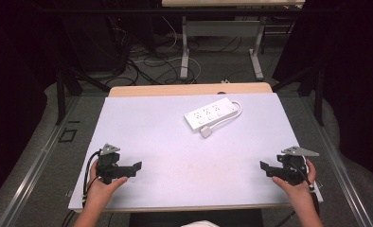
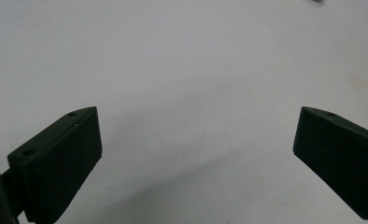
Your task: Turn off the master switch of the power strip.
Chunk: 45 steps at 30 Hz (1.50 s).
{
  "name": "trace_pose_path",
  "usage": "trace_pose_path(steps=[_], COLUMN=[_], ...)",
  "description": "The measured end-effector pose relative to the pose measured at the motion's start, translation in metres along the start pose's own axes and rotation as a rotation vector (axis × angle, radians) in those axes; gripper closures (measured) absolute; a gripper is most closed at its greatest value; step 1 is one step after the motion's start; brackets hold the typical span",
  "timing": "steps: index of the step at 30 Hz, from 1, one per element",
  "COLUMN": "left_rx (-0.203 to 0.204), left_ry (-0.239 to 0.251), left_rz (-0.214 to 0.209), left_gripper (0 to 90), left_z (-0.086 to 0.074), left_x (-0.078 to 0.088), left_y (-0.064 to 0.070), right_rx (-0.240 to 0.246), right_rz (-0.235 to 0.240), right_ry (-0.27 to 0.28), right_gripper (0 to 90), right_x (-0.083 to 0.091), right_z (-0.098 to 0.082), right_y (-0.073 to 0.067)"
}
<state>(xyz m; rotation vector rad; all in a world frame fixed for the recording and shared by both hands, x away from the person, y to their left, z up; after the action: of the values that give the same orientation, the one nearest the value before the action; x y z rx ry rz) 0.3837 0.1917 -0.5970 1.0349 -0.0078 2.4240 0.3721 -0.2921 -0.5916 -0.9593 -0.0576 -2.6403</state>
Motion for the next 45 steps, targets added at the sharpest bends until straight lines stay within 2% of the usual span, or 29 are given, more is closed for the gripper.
trace_pose_path(steps=[3, 7, 12, 13, 14, 16, 19, 21, 22, 28, 30, 32, 34, 39, 45], left_rx=[0.005, 0.006, -0.003, -0.015, -0.005, -0.027, -0.024, -0.016, -0.023, -0.027, -0.019, -0.007, -0.002, -0.011, -0.021], left_ry=[-0.005, -0.005, -0.003, -0.007, 0.004, -0.01, -0.007, 0.002, -0.012, -0.02, -0.005, -0.009, 0.002, 0.005, 0.002], left_rz=[0.017, 0.026, 0.03, 0.034, 0.036, 0.044, 0.043, 0.048, 0.045, 0.05, 0.055, 0.045, 0.045, 0.052, 0.061], left_gripper=[1.6, 2.0, 2.9, 3.4, 3.7, 3.9, 4.4, 5.1, 5.4, 7.4, 7.8, 8.5, 9.1, 11.2, 14.3], left_z=[-0.002, -0.005, -0.01, -0.011, -0.011, -0.013, -0.014, -0.014, -0.015, -0.017, -0.016, -0.017, -0.016, -0.016, -0.017], left_x=[0.0, 0.002, 0.007, 0.009, 0.008, 0.009, 0.01, 0.01, 0.012, 0.014, 0.014, 0.015, 0.015, 0.016, 0.017], left_y=[-0.001, -0.001, -0.001, -0.001, 0.0, 0.0, 0.001, 0.001, 0.0, -0.002, -0.002, -0.001, -0.001, -0.002, -0.003], right_rx=[-0.02, -0.016, 0.017, 0.027, 0.038, 0.05, 0.071, 0.096, 0.102, 0.127, 0.13, 0.152, 0.18, 0.228, 0.213], right_rz=[0.004, 0.006, 0.015, 0.016, 0.018, 0.04, 0.054, 0.055, 0.052, 0.036, 0.036, 0.049, 0.044, 0.037, 0.056], right_ry=[-0.006, -0.009, -0.026, -0.035, -0.035, -0.036, -0.041, -0.046, -0.047, -0.067, -0.07, -0.069, -0.067, -0.058, -0.057], right_gripper=[25.7, 26.4, 30.0, 30.0, 30.0, 31.3, 31.6, 31.6, 31.6, 32.9, 32.9, 33.8, 34.4, 34.4, 34.4], right_x=[-0.002, -0.004, -0.008, -0.009, -0.009, -0.01, -0.011, -0.011, -0.011, -0.011, -0.012, -0.012, -0.013, -0.013, -0.013], right_z=[0.0, 0.004, 0.01, 0.013, 0.015, 0.018, 0.024, 0.028, 0.031, 0.042, 0.046, 0.051, 0.055, 0.067, 0.079], right_y=[0.003, 0.005, 0.007, 0.005, 0.004, -0.002, -0.006, -0.007, -0.007, -0.006, -0.006, -0.007, -0.008, -0.012, -0.015])
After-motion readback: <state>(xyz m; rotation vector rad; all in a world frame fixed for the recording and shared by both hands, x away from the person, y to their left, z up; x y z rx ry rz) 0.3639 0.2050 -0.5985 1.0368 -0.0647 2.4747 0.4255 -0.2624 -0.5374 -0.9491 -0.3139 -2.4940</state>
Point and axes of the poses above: each handheld gripper's, and its own axes: x roughly backward along the jaws, z roughly out of its top, y roughly to its right, the point moved 10 cm from there along -x, roughly forward along the jaws, and after that the axes turned 1 degree about -z, right-handed, at the moved point
